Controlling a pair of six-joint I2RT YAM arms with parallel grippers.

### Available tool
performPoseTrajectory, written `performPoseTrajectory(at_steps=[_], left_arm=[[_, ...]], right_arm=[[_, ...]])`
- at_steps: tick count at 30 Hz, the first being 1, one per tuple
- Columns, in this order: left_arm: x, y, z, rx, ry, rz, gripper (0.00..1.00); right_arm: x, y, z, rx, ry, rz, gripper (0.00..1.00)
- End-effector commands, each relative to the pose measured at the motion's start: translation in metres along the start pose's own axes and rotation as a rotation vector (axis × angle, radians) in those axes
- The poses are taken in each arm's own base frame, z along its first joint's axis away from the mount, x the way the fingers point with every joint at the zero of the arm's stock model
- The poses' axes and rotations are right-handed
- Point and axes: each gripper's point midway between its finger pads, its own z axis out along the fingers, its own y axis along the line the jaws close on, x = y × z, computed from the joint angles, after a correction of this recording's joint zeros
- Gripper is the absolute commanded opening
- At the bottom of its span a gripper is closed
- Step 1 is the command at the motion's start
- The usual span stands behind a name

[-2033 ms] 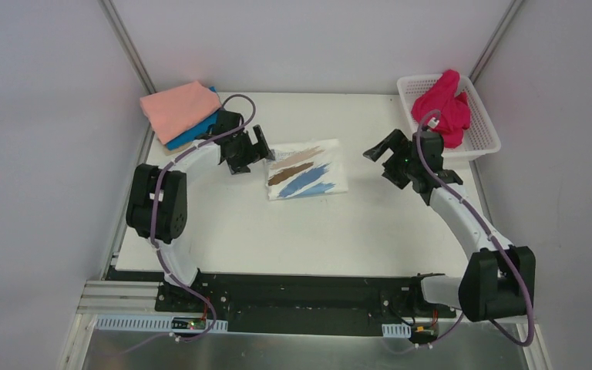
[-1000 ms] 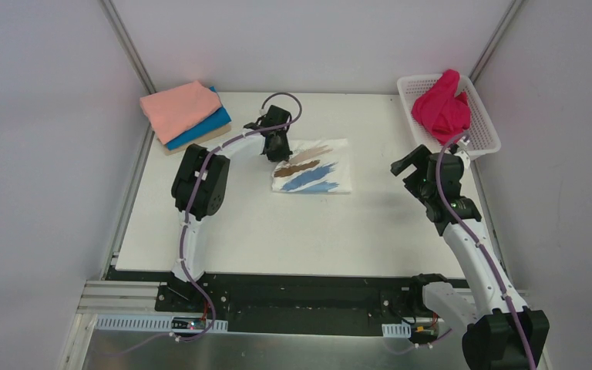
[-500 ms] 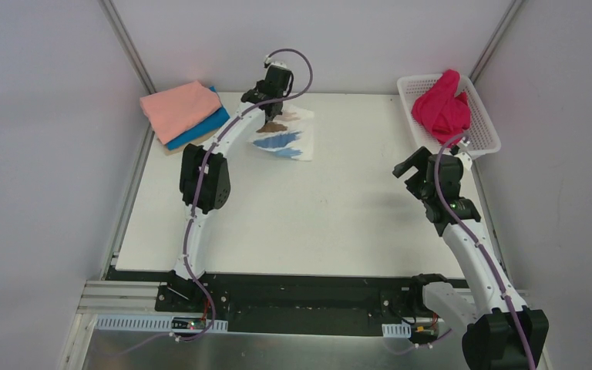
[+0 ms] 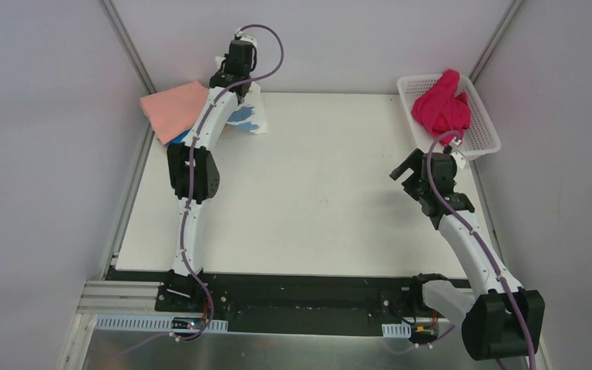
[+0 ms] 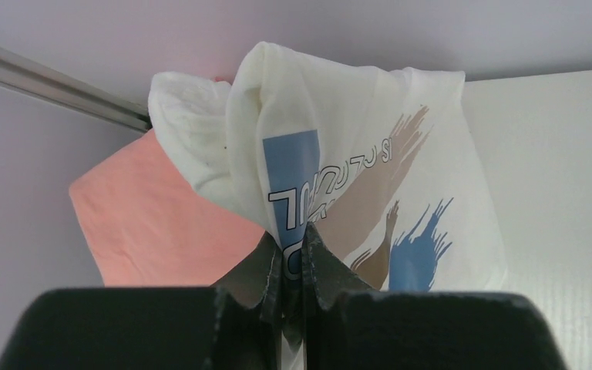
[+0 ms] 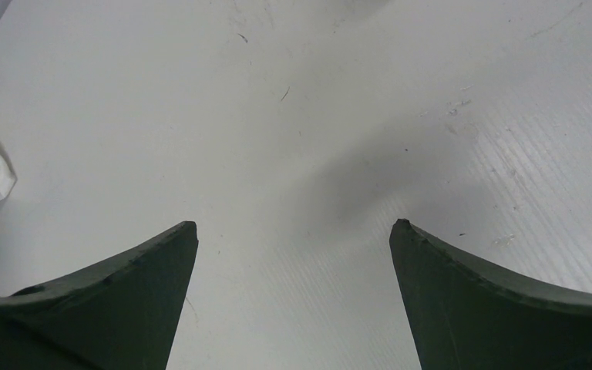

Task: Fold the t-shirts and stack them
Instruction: Put the neatly folded tshirt into the corner of the board with the left arm

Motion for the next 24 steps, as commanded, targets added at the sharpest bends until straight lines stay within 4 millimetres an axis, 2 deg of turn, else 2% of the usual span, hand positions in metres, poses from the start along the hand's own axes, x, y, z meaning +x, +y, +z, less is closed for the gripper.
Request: performPoseTrajectory(at_steps=[1,3,8,12,16,22,24], left_arm=[[-0.07,0.054,-0.027,-0.005,-0.189,-0.091,0.0],[-0.076,0.066,-0.024,-0.002,-0.214,-0.127,0.0],[-0.093,0.081,-0.022,0.073,-0.286,-0.237,0.0],[-0.103,0.102,-0.019,0.031,-0.33,-0.292,0.0],[-0.105,0.128,-0.017,-0.025,-0.349,-0.309,0.0],[-0.105,0.18,-0.021,-0.106,-0.373,-0.384,0.0],[-0.104,0.185,-0.021,-0.101,-0.378,-0.416,0.0]], right_arm=[[-0.01,0.005,0.003,-0.007,-0.027,-0.012,0.99],[-0.01,0.004,0.005,-0.004,-0.023,-0.014,0.99],[-0.009,0.002,0.006,0.005,-0.024,-0.016,0.99],[-0.009,0.0,0.008,0.019,-0.027,-0.021,0.99],[-0.008,-0.002,0.012,0.035,-0.019,-0.025,0.99],[-0.004,-0.002,0.02,0.049,0.008,-0.031,0.99],[-0.002,-0.002,0.022,0.053,0.019,-0.034,0.99]])
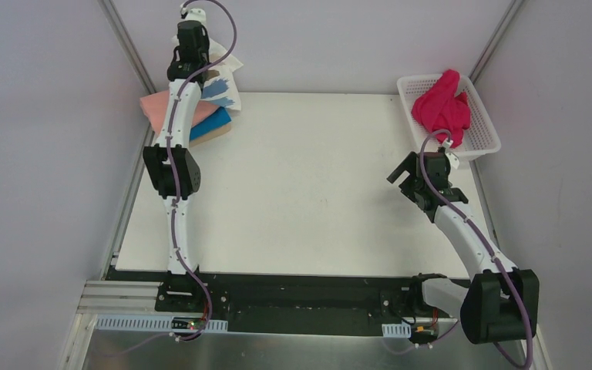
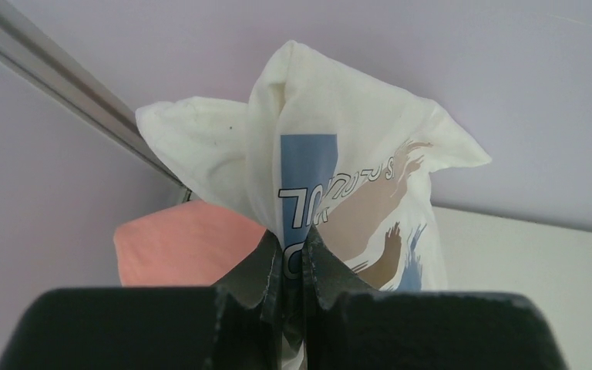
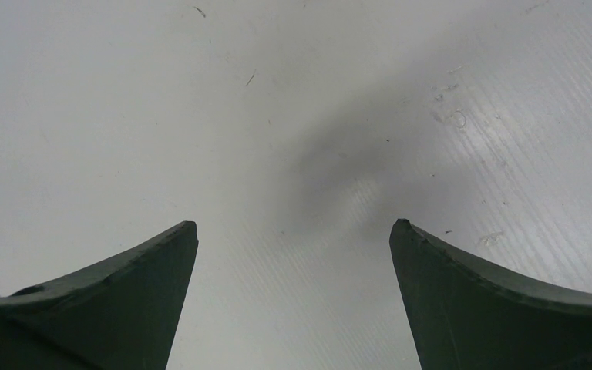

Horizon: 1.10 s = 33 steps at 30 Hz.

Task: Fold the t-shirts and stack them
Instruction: Put the neatly folded tshirt into the corner of the board with the left arm

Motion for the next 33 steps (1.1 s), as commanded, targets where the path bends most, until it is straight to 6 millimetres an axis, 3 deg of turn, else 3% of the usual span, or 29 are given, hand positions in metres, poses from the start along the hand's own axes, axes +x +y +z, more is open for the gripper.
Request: performPoseTrajectory(at_steps=[1,7,16,24,33], left_arm=[[-0.087,0.058,-0.033,-0.065,-0.211,-0.161,0.0],[-0.073,0.079,-0.024,-0.113,-0.184,-0.208,0.0],[-0.03,0.123,-0.012,-0.219,-0.093,-0.277,0.0],[0.036,0.143,0.0,-0.258,0.048,-0.318,0.0],[0.095,0.16,0.018,-0.263,0.162,-0.415,0.0]], right_arm=[[-0.02,0.011,0.001,-0.016,-0.046,0.003,0.99],[-0.019,0.01,0.004,-0.003,-0.041,-0.002,0.99],[-0.018,0.01,0.006,0.002,-0.033,-0.007,0.99],[-0.016,0.01,0.009,0.006,-0.017,-0.009,0.99],[-0.016,0.009,0.01,0.018,-0.011,-0.012,0.99]])
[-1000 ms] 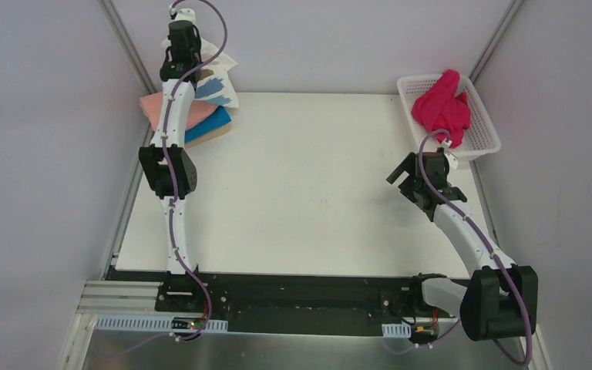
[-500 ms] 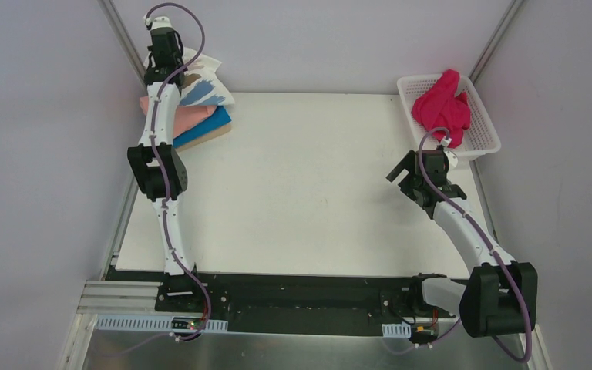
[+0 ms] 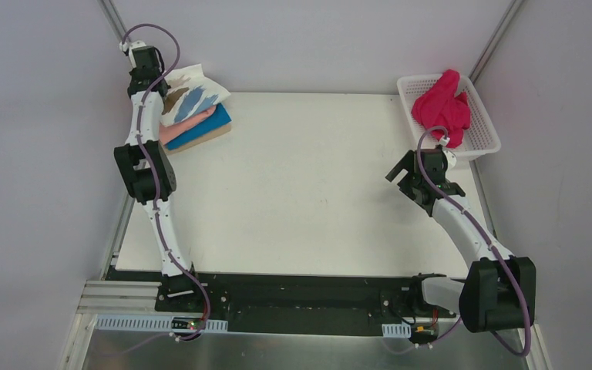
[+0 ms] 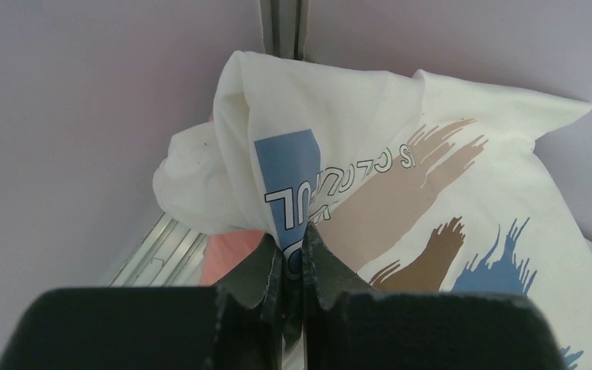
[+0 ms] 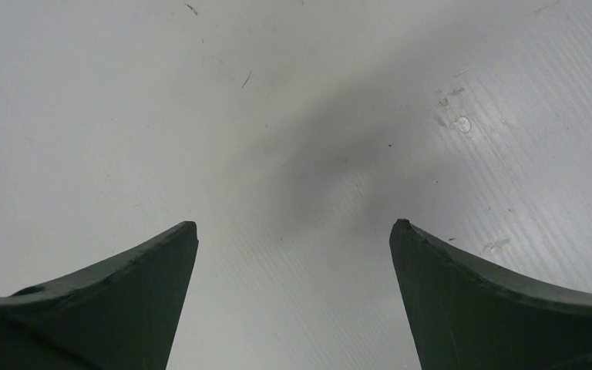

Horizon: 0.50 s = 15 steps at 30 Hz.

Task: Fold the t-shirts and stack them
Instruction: Put the neatly folded tshirt into the corner of the board with the left arm

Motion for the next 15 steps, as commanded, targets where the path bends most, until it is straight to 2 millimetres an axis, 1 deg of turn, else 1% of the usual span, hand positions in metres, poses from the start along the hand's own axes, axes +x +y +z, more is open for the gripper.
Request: performPoseTrajectory(at_steps=[1,4,8,12,15], left_arm=[[-0.024,0.013,-0.005,0.01,-0.043,-0.096,0.0],[-0.017,0.018,0.003,0.001,-0.03,-0.096,0.0],[-0.014,0.022,0.012,0.004,-0.024,-0.108,0.0],[-0.016,0.023,0.016,0.003,-0.026,-0.112,0.01],[-0.01,0.026,0.018,-0.011,-0.013,-0.12,0.01]], right_arm=[[-0.019,0.008,-0.002,-0.011,-0.045,0.002,0.99],[-0.019,0.009,-0.001,-0.011,-0.042,0.001,0.99],[-0.017,0.009,0.0,-0.007,-0.032,-0.002,0.99],[-0.018,0.009,0.001,-0.002,-0.033,0.0,0.99],[-0.018,0.008,0.002,0.003,-0.031,-0.002,1.0]])
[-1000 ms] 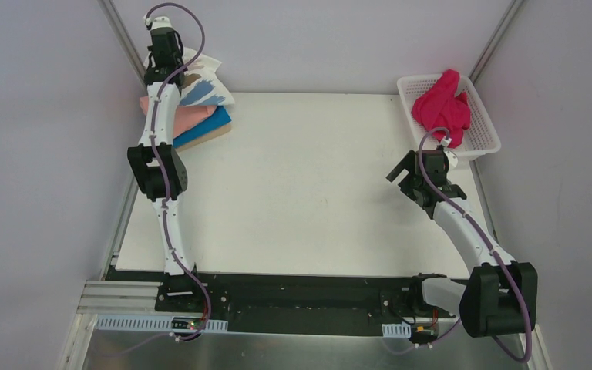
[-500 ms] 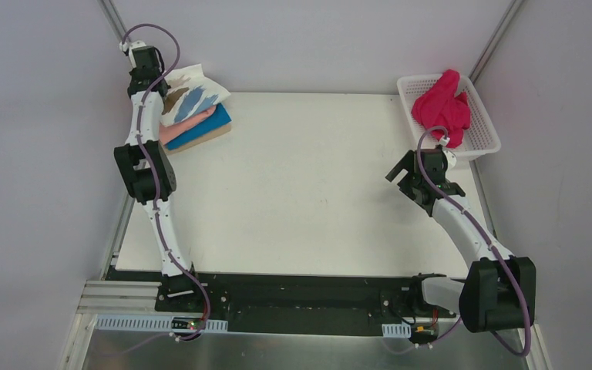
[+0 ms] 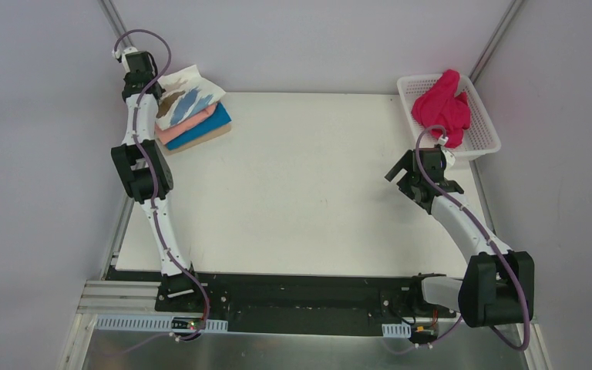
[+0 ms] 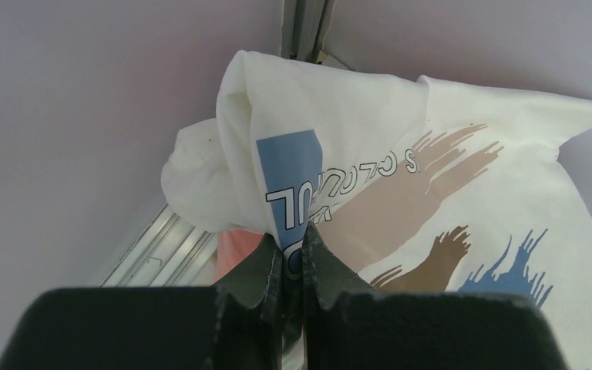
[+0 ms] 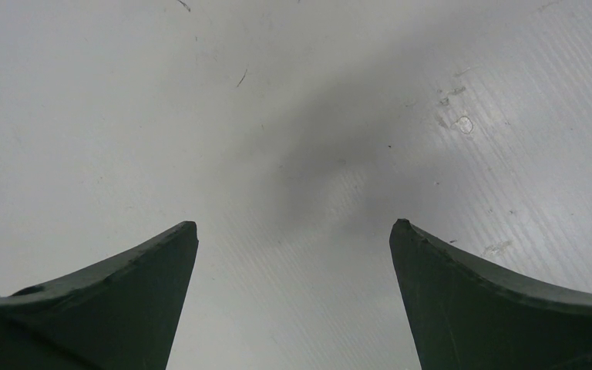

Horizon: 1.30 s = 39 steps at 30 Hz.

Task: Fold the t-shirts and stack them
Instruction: Put the neatly folded tshirt into the corner of the board with the left arm

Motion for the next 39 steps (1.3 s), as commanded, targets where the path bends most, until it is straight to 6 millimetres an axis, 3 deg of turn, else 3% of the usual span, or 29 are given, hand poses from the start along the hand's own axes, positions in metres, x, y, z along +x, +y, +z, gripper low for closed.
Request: performPoseTrajectory(at_steps=[1,8,11,16,19,21,22,23,25,26,27,34,39], left_arm=[[-0.017,0.008,0.002,-0.018,-0.038,-0.044,0.0],[-0.011,0.016,0.004,-0.049,-0.024,-0.04,0.0],[-0.011,0.02,0.004,-0.068,-0.023,-0.025,0.06],[-0.015,0.029,0.001,-0.103,-0.029,-0.021,0.07],[-0.018,0.027,-0.003,-0.083,-0.026,-0.027,0.21],[-0.023,0.028,-0.007,-0.087,-0.033,-0.028,0.2],[-0.026,0.03,-0.009,-0.102,-0.04,-0.035,0.24],[-0.03,0.032,-0.013,-0.111,-0.046,-0.045,0.36],[-0.036,0.029,-0.021,-0.096,-0.05,-0.072,0.74],[-0.041,0.026,-0.027,-0.078,-0.053,-0.093,0.92],[-0.045,0.023,-0.033,-0.063,-0.056,-0.124,0.98],[-0.081,-0.034,-0.079,0.205,-0.066,-0.271,0.99],[-0.077,-0.097,-0.093,0.35,-0.071,-0.17,0.99]], right_arm=[[-0.02,0.008,-0.004,-0.01,-0.047,0.001,0.99],[-0.02,0.006,-0.003,0.002,-0.05,0.001,0.99],[-0.021,0.006,-0.004,0.003,-0.055,0.001,0.99],[-0.022,0.004,-0.005,0.011,-0.062,0.001,0.99],[-0.023,0.004,-0.005,0.011,-0.061,0.001,0.99],[-0.022,0.004,-0.005,0.011,-0.061,0.001,0.99],[-0.022,0.004,-0.005,0.01,-0.06,0.001,0.99],[-0.023,0.005,-0.005,0.009,-0.061,0.001,0.99],[-0.022,0.006,-0.005,0.005,-0.056,0.003,0.99],[-0.021,0.006,-0.005,0.005,-0.053,0.001,0.99],[-0.022,0.006,-0.005,0.004,-0.055,0.002,0.99],[-0.023,0.005,-0.006,0.007,-0.059,0.002,0.99],[-0.022,0.006,-0.006,0.003,-0.055,0.001,0.99]])
